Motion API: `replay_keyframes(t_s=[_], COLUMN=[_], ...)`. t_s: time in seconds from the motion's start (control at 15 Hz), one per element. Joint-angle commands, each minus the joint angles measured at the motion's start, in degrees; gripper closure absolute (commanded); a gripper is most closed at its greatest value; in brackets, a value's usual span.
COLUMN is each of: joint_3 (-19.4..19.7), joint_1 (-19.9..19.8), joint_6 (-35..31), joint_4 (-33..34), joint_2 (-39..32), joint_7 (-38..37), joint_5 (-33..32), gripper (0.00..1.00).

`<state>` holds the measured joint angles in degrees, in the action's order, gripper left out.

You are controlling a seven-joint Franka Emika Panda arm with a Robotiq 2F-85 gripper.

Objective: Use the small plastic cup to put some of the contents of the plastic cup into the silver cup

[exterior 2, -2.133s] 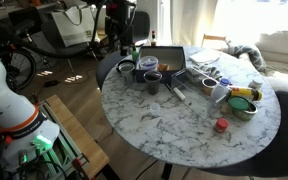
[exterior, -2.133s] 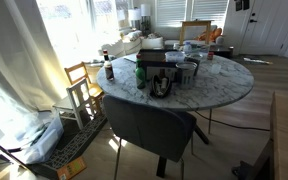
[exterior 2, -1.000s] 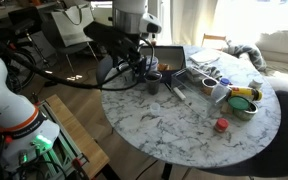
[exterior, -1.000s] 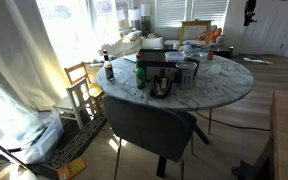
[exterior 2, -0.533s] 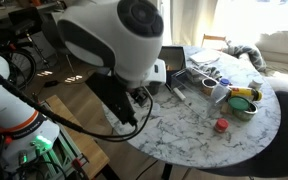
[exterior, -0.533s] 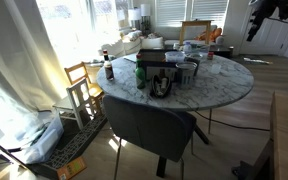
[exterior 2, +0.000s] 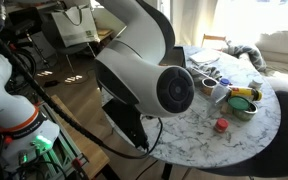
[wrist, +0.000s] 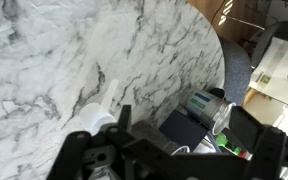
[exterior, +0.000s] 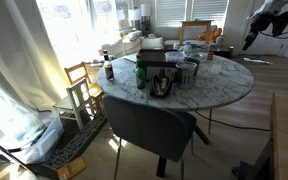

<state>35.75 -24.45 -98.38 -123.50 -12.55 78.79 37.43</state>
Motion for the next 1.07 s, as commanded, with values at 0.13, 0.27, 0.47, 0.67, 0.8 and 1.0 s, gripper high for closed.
replay_keyframes(t_s=[0.13,0.27,0.47,0.67,0.8,1.0], joint_3=[-3.0,-3.4,-6.0,-8.6,-9.9,-12.0], joint_1=[-2.7,-3.0,-5.1,-8.1,-10.2,-13.1], joint_6=[0.1,1.0,0.4,1.0,2.7,4.0], joint_4=[0.6,1.5,1.1,0.7,1.4,3.4], joint_2=[0.0,-1.8,-4.9,-8.7,-12.0,-16.6], joint_7=[-0.5,-0.5,-0.8,0.7,1.4,1.9], joint_5=[-0.5,0.8,5.5,11.0,14.2,17.4], gripper=[0.0,0.0,0.0,0.0,0.0,0.0])
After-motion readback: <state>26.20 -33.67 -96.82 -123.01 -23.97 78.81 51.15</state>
